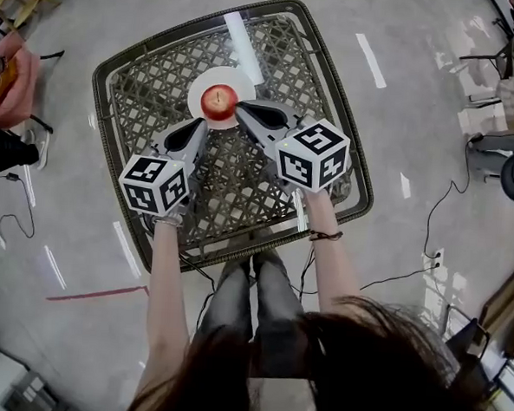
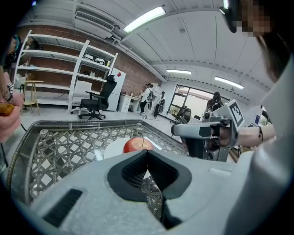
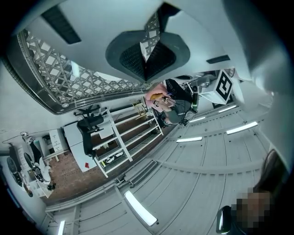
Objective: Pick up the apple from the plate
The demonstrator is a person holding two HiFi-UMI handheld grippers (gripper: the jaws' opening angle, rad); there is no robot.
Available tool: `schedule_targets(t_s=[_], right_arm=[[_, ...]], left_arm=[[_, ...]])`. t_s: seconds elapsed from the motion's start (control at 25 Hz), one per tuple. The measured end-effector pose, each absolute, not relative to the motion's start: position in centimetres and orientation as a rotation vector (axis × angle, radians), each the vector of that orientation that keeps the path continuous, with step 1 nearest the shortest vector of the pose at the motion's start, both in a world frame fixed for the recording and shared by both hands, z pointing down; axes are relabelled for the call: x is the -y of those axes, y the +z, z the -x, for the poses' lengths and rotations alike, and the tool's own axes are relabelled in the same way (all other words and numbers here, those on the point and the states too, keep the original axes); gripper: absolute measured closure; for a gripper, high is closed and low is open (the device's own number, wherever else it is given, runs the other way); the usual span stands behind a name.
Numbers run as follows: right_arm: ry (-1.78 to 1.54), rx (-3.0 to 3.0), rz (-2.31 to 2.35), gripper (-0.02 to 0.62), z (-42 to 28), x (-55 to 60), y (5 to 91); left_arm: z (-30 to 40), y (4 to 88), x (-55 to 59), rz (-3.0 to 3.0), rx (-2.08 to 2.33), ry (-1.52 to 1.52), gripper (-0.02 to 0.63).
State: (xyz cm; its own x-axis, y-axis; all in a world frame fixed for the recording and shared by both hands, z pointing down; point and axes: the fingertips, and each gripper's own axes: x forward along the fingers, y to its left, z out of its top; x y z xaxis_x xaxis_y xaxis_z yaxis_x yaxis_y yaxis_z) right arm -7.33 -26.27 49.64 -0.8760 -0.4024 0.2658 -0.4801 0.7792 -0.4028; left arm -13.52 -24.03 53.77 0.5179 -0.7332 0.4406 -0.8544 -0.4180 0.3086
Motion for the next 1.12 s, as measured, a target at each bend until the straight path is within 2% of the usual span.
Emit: schedule_targets(t_s=[0.68,0.88,1.12], right_arm=[[0.750,2.785,-0.778,0.586,5.5,27.4,53.7],[0.751,2.781,-0.779,0.586,5.2,27.4,54.4],[0.751,2.778,-0.793,0.586,4.6,27.5,54.8]], left_arm=[[13.9,56.4,25.3,-2.325,1.357,0.424,0.591],[13.7,56.7,25.5,-2.337,1.353,0.416,0.512],[13.3,56.9,25.8,-2.368,1.347,0.420,0.454]])
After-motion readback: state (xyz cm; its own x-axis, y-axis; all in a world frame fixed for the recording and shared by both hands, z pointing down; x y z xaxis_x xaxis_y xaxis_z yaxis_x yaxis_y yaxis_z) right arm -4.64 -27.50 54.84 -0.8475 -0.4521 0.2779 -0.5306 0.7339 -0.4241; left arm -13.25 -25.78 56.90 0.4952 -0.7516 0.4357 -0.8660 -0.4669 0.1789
